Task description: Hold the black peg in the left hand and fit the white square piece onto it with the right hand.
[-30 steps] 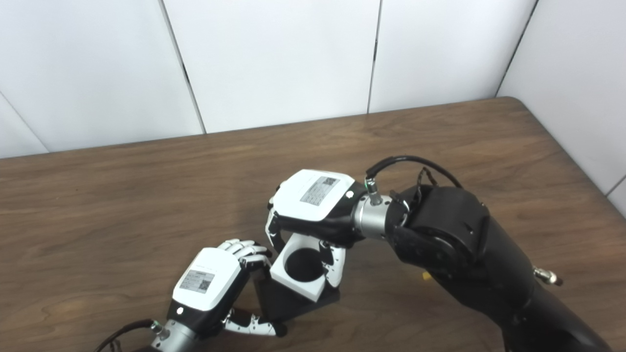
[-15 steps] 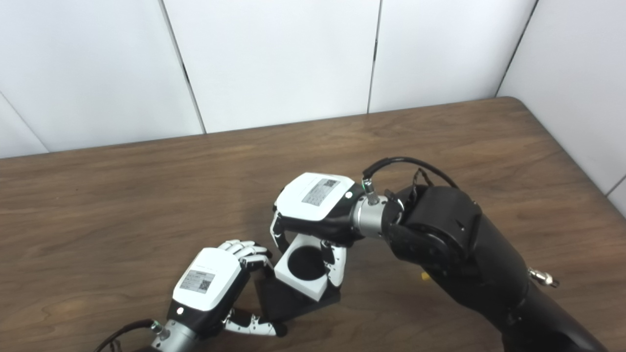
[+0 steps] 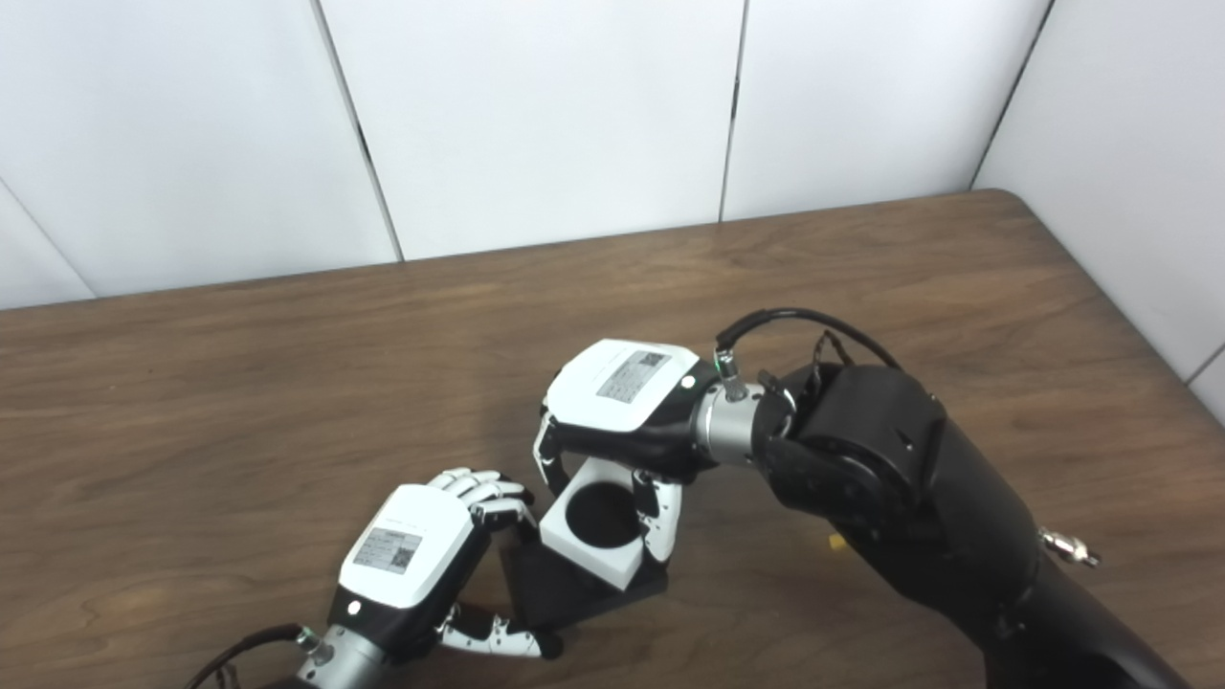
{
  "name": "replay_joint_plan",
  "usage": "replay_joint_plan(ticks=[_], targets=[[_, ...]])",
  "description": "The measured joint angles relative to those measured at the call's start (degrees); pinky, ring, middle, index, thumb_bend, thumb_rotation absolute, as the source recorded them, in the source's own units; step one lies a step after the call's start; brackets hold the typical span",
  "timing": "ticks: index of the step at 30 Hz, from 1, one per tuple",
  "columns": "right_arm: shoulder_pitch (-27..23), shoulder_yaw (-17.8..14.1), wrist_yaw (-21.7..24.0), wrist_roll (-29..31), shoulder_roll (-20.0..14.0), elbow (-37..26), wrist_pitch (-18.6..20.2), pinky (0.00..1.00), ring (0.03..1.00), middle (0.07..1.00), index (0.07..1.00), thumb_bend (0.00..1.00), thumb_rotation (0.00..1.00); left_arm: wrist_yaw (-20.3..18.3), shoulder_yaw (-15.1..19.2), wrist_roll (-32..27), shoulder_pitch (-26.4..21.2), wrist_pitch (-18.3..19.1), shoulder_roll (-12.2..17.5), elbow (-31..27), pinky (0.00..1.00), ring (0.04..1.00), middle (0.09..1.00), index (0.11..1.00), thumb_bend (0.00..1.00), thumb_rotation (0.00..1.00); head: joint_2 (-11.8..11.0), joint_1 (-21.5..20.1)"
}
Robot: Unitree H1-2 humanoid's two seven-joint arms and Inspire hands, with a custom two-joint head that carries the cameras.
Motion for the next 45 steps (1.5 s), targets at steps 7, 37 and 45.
replay_joint_plan(ticks=[7, 37, 45], targets=[[-0.25, 0.02, 0.99, -0.32, -0.66, -0.03, 0.01, 0.97, 0.912, 0.817, 0.678, 1.0, 0.44, -0.03, 0.05, -0.01, 0.01, 0.02, 0.01, -0.01, 0.83, 0.818, 0.768, 0.49, 0.51, 0.06, 0.0, 0.0], [-1.47, 0.05, 1.41, -0.92, -0.67, -0.36, 0.46, 0.99, 0.92, 0.832, 0.673, 1.0, 0.46, -6.58, -0.06, 9.84, 0.7, 5.7, -0.99, -1.05, 0.93, 0.925, 0.924, 0.885, 0.99, 0.78, -0.09, 0.09], [-1.46, 0.02, 1.35, -1.03, -0.36, -0.23, 0.46, 0.98, 0.919, 0.83, 0.69, 1.0, 0.46, -3.94, 4.3, 1.65, 3.98, 6.73, -5.1, -0.99, 0.94, 0.929, 0.939, 0.965, 1.0, 0.77, -0.26, 0.88]])
